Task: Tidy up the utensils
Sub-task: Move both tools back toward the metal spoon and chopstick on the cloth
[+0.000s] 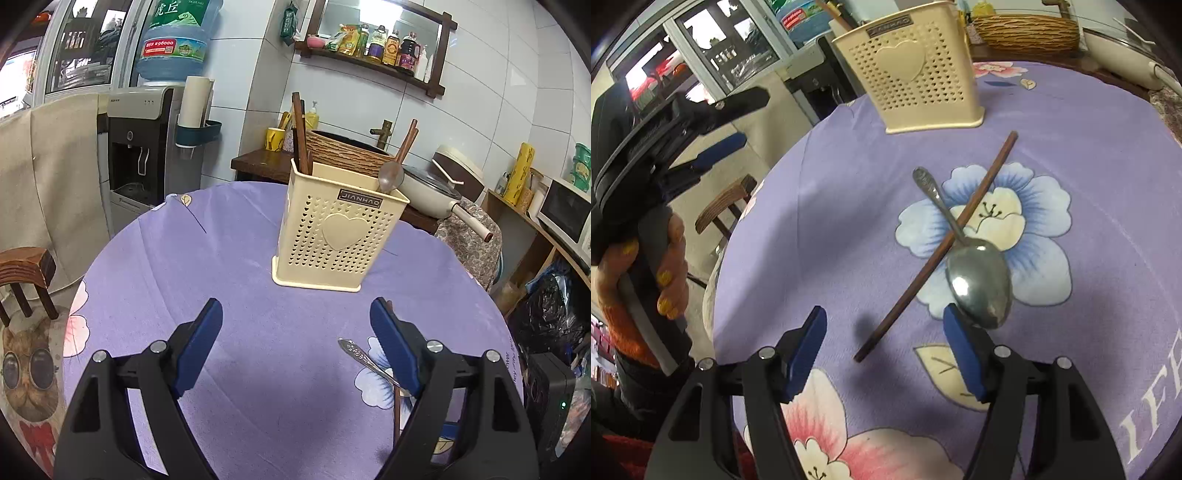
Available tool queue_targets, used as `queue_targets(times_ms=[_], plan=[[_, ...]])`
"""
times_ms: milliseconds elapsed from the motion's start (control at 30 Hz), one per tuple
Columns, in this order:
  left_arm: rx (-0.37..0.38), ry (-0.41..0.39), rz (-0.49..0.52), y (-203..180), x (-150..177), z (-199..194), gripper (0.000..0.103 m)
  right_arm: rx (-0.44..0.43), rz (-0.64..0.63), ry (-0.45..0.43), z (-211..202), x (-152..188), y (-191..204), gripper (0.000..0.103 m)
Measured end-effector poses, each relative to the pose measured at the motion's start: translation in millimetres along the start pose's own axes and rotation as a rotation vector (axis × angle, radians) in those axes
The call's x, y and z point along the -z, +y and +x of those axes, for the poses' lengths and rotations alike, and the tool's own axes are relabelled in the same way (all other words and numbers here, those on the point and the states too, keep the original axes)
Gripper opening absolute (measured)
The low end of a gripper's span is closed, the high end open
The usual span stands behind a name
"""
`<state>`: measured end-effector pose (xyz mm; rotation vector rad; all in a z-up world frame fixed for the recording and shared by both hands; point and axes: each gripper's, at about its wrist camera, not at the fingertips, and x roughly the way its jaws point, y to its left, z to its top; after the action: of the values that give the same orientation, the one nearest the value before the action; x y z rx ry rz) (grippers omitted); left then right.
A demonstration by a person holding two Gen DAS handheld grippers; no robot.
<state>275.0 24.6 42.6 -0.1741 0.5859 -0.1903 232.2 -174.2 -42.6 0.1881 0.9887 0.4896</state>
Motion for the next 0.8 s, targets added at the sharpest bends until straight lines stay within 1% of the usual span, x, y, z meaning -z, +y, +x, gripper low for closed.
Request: queue_targets(times_ms=[67,100,167,200,233,300,400,467,533,567,600,633,667,733,800], plan=[[-0.001,0.000,0.000,-0.9,0.6,-0.3,0.081,0.045,0.018,-0.017,0.1,-4.7,-5.9,0.064],[0.000,0.001,0.001,-1.2,0.5,-0.3,0.081,0.054,0.031,-0.025,-0.8,-6.8,-10.5,0.064],[-0.002,0.005,0.002,-1.1,1.5,0.9,0.081,0.077,0.057,-0.044,-2.5,-13.1,-26.4,0.064],[-0.002,0.009,0.001,-1.2,2.1,2.1,0.081,0.106,0.078,-0.062,-3.0,-18.0,-35.4,0.064],[-0.002,0.013,-0.001,-1.3,2.8,3.3,0.081,0.115,0.096,-0.074,-2.2,-22.3,-43.2,0.064],[-0.001,0.022,-0.005,-2.1,4.2,6.2,0.081,0.106,0.152,-0.096,-3.5,-32.0,-63.4,0.064],[0.003,0.041,-0.002,-4.6,7.4,11.1,0.081,0.163,0.203,-0.122,-2.5,-46.3,-84.7,0.064],[0.008,0.047,0.000,-6.6,8.3,13.9,0.081,0.142,0.234,-0.125,1.7,-57.0,-94.9,0.064],[0.010,0.049,0.003,-8.0,8.3,15.8,0.081,0.154,0.210,-0.119,7.7,-65.7,-94.9,0.064],[0.013,0.049,0.004,-9.3,8.1,16.7,0.081,0.179,0.177,-0.118,11.4,-69.9,-91.5,0.064],[0.015,0.051,0.005,-10.7,7.9,17.7,0.081,0.233,0.126,-0.113,16.7,-73.7,-85.3,0.064],[0.016,0.052,0.005,-11.7,7.9,18.0,0.081,0.269,0.096,-0.107,20.2,-77.2,-82.0,0.064],[0.017,0.051,0.006,-12.6,7.8,17.9,0.081,0.280,0.081,-0.103,22.2,-79.2,-80.2,0.063],[0.017,0.052,0.011,-13.4,7.9,16.9,0.081,0.252,0.093,-0.110,19.0,-81.8,-81.9,0.061],[0.014,0.050,0.016,-13.2,8.5,14.9,0.081,0.248,0.082,-0.127,8.6,-81.0,-81.7,0.062]])
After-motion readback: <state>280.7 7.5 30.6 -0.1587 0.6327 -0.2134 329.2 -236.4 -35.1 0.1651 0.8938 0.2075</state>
